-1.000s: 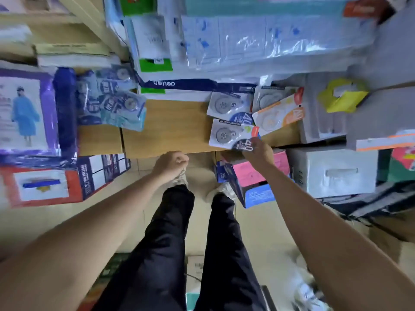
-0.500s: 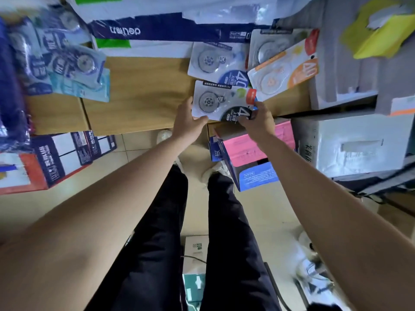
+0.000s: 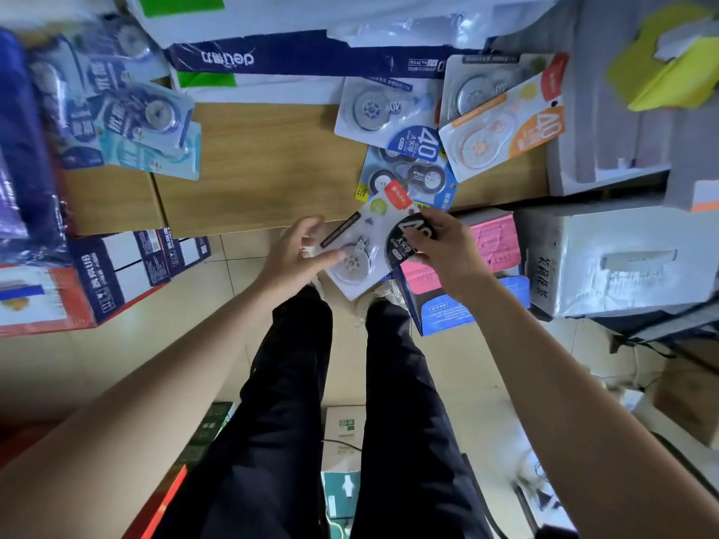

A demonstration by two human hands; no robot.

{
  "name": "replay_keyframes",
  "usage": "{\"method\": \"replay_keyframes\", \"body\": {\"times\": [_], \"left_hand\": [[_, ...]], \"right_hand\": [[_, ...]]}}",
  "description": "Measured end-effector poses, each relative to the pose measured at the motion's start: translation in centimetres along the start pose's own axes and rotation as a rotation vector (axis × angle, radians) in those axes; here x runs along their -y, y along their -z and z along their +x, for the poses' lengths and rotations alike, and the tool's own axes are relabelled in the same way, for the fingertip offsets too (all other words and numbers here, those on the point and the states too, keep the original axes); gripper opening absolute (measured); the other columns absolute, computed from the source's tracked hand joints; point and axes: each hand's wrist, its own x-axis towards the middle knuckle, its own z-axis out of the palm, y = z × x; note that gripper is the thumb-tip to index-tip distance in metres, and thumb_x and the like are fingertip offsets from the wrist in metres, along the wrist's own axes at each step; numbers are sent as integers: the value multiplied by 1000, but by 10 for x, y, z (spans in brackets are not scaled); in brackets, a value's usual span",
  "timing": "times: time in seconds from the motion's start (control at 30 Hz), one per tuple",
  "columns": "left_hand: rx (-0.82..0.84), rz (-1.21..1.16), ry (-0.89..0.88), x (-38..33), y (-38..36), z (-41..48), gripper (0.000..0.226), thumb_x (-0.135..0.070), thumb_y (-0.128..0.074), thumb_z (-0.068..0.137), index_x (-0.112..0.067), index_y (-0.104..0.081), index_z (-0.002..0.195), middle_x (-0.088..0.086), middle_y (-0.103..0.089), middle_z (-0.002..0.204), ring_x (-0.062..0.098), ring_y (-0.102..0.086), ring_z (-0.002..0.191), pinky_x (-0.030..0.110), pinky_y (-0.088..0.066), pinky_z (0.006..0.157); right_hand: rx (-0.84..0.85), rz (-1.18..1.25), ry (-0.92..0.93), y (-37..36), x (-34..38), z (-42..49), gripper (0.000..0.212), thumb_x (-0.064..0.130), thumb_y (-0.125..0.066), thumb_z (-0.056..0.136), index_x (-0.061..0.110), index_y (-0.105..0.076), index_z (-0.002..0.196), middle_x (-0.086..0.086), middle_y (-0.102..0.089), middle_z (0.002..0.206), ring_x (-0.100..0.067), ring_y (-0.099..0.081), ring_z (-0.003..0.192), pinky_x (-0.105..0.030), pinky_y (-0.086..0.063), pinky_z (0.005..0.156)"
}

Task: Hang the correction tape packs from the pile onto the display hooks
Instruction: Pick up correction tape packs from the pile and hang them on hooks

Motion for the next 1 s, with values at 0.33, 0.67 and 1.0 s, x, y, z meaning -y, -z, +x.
{"method": "replay_keyframes", "body": {"times": [0.33, 0.67, 1.0], "left_hand": [[-119, -108, -42, 14, 32, -9, 14, -21, -79, 85, -13, -70, 92, -12, -73, 80, -4, -65, 71, 11, -45, 62], [-318, -110, 56, 63, 73, -36, 19, -19, -78, 85, -11, -71, 100, -16, -73, 82, -6, -65, 73, 7, -45, 61], [-347, -132, 80, 66, 93, -39, 20, -24, -77, 86, -14, -71, 103, 0, -75, 95, 10, -70, 84, 12, -49, 63]], "right_hand": [[-73, 375, -175, -55, 32, 45, 3, 15, -66, 94, 15, -64, 91, -8, -67, 88, -23, -65, 80, -42, -54, 87], [-66, 878, -289, -123, 59, 96, 18, 26, -64, 95, 12, -65, 108, -7, -74, 100, -26, -61, 107, -37, -48, 104], [-133, 943, -338, -126, 53, 96, 27, 32, -70, 91, 11, -59, 105, -3, -60, 71, -20, -61, 83, -31, -54, 84]]}}
